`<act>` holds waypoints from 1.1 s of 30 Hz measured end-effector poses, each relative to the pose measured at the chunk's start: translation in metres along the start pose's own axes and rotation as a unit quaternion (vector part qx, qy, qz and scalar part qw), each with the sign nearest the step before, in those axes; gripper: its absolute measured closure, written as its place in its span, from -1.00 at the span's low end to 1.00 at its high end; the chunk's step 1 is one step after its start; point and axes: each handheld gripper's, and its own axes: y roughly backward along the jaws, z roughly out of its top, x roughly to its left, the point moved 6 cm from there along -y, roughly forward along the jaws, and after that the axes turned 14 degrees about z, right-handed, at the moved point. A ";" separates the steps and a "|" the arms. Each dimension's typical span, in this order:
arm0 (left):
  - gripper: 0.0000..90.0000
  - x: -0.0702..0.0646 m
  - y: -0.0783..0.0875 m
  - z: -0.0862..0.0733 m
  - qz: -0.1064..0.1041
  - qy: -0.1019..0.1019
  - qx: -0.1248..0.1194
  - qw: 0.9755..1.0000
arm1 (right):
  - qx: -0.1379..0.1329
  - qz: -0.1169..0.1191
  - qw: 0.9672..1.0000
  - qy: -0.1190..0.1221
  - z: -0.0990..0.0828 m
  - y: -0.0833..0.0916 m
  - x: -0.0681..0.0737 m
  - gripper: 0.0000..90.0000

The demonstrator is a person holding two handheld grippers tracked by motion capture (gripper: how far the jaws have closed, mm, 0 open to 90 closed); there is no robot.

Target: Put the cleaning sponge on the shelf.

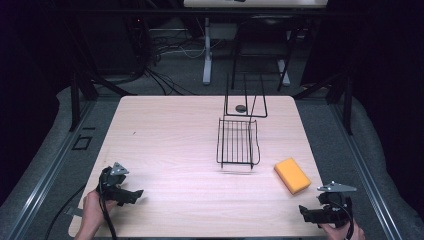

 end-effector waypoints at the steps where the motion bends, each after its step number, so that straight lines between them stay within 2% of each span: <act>1: -1.00 0.000 0.000 0.000 -0.001 0.001 0.001 1.000 | 0.001 0.002 1.000 0.002 0.000 0.000 0.000 -1.00; 3: -1.00 0.000 0.000 0.000 0.000 0.001 0.001 1.000 | 0.003 0.000 1.000 0.003 0.000 0.000 0.000 -1.00; 5: -1.00 0.000 0.000 0.000 0.001 0.000 0.000 1.000 | -0.014 0.006 1.000 -0.003 0.001 -0.004 0.002 -1.00; 6: -1.00 -0.001 0.000 0.000 0.000 -0.001 0.001 1.000 | 0.002 0.002 1.000 0.004 0.001 0.000 0.001 -1.00; 10: -1.00 -0.001 0.000 0.000 -0.001 -0.005 0.002 1.000 | 0.001 0.001 1.000 0.008 0.002 0.000 0.003 -1.00; 11: -1.00 -0.001 0.000 0.000 -0.001 -0.005 0.002 1.000 | -0.011 0.005 1.000 0.003 0.004 -0.001 0.004 -1.00; 14: -1.00 -0.002 0.000 0.000 0.000 -0.004 0.001 1.000 | -0.011 0.006 1.000 0.008 0.007 -0.001 0.005 -1.00; 15: -1.00 -0.002 0.000 0.000 0.001 -0.004 0.001 1.000 | 0.002 0.000 1.000 0.016 0.008 0.002 0.004 -1.00; 16: -1.00 -0.002 0.001 0.000 0.001 -0.006 0.001 1.000 | -0.011 0.006 1.000 0.012 0.010 0.000 0.006 -1.00; 17: -1.00 -0.001 0.001 0.000 0.003 -0.008 0.000 1.000 | 0.000 0.000 1.000 0.020 0.011 0.003 0.006 -1.00; 19: -1.00 -0.002 0.001 0.000 0.002 -0.008 0.000 1.000 | -0.012 0.006 1.000 0.016 0.014 0.001 0.009 -1.00; 20: -1.00 -0.002 0.001 0.000 0.002 -0.008 0.000 1.000 | 0.002 0.000 1.000 0.023 0.015 0.003 0.008 -1.00; 21: -1.00 -0.002 0.001 0.000 0.001 -0.009 0.000 1.000 | -0.007 0.008 1.000 0.017 0.015 0.001 0.010 -1.00; 22: -1.00 -0.003 0.001 0.000 0.002 -0.009 -0.001 1.000 | 0.008 0.002 1.000 0.024 0.015 0.003 0.009 -1.00; 26: -1.00 -0.004 0.002 0.001 -0.006 -0.010 0.000 1.000 | -0.004 0.010 1.000 0.022 0.022 0.000 0.011 -1.00; 33: -1.00 -0.004 0.001 0.000 -0.002 -0.010 -0.002 1.000 | 0.005 0.008 0.999 0.031 0.031 -0.004 0.005 -1.00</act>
